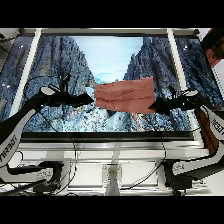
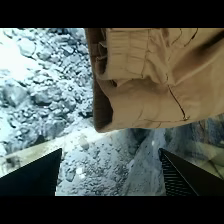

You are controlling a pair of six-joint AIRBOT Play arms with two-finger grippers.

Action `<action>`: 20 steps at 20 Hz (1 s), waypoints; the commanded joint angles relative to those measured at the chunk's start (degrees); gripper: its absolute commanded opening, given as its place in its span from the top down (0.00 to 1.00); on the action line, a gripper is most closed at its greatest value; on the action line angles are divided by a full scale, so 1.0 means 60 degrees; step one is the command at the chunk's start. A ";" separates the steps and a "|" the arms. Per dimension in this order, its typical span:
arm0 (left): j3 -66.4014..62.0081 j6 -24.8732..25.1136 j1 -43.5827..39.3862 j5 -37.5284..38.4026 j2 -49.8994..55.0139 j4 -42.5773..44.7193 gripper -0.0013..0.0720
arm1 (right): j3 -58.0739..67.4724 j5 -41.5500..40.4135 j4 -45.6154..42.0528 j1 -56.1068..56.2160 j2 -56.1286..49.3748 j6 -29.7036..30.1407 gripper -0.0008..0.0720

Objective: Fold the clothes and pants, and hang the long-sleeved shirts on hangers.

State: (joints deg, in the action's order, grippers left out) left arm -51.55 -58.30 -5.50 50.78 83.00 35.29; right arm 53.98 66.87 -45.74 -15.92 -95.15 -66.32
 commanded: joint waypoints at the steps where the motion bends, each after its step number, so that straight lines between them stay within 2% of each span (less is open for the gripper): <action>1: -0.0004 0.0007 -0.0313 -0.0135 0.0208 0.0000 0.04 | 0.0011 -0.0306 -0.0911 0.0076 -0.0055 0.0288 0.74; 2: -0.0004 0.0004 -0.0382 -0.0226 0.0299 -0.0007 0.04 | 0.0011 -0.0288 -0.0911 0.0033 -0.0051 0.0288 0.90; 3: -0.0004 0.0004 -0.0430 -0.0331 0.0382 -0.0007 0.04 | 0.0011 -0.0284 -0.0951 0.0033 -0.0051 0.0288 0.97; 12: -0.0007 0.0047 -0.0969 -0.1450 0.1333 -0.1242 0.04 | 0.0011 -0.0259 -0.0914 0.0033 -0.0051 0.0284 0.97; 16: -0.0015 0.0044 -0.1257 -0.1654 0.1621 -0.1253 0.31 | 0.0011 -0.0240 -0.0911 0.0033 -0.0051 0.0284 0.97; 20: -0.0015 0.0047 -0.1373 -0.1905 0.1701 -0.1253 0.72 | 0.0011 -0.0033 -0.0911 0.0033 -0.0051 0.0288 0.97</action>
State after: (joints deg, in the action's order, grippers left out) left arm -51.66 -58.06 -13.17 40.77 92.68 27.81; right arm 53.98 65.71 -47.66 -15.73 -95.48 -64.62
